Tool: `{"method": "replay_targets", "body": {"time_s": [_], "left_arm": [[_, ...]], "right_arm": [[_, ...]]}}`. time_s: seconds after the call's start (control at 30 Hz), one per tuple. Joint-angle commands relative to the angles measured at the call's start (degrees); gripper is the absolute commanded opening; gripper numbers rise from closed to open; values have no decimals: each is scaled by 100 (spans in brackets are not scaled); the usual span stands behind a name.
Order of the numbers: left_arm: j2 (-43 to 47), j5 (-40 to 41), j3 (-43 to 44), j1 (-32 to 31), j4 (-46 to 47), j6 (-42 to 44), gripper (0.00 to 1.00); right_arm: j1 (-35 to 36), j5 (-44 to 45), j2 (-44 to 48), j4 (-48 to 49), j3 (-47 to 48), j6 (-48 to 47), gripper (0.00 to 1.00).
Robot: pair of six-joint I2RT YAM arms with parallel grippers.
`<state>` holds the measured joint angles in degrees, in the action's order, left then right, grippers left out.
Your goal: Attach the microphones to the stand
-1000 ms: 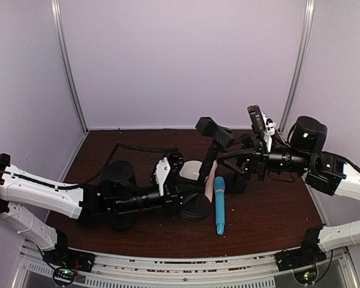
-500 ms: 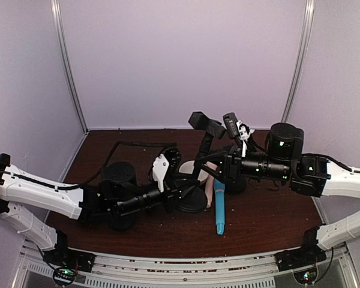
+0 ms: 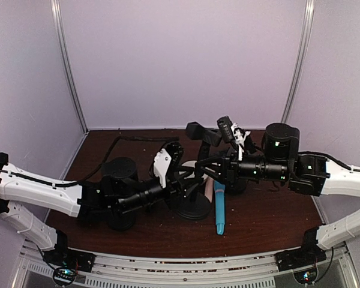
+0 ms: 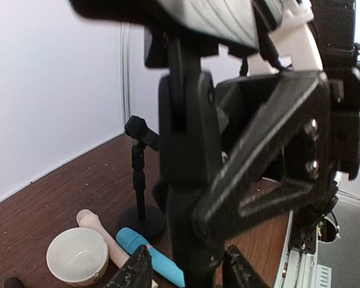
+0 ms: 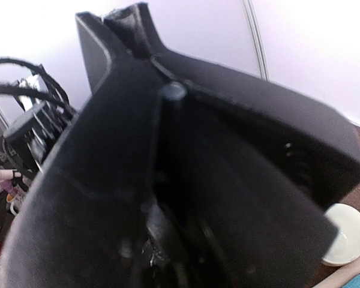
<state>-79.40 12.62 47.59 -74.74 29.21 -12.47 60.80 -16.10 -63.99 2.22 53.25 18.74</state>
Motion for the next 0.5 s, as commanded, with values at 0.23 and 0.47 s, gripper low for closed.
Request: {"method": "replay_targets", "body": {"time_s": [0.23,0.47], "left_arm": [[-152,-498,225,-6,107,95,47],[-227,-708,268,3,181,177,34]], "right_arm": [[29,-845,101,-227,743,-857,3],[31,-1036,100,-144,719,-837,3]]}}
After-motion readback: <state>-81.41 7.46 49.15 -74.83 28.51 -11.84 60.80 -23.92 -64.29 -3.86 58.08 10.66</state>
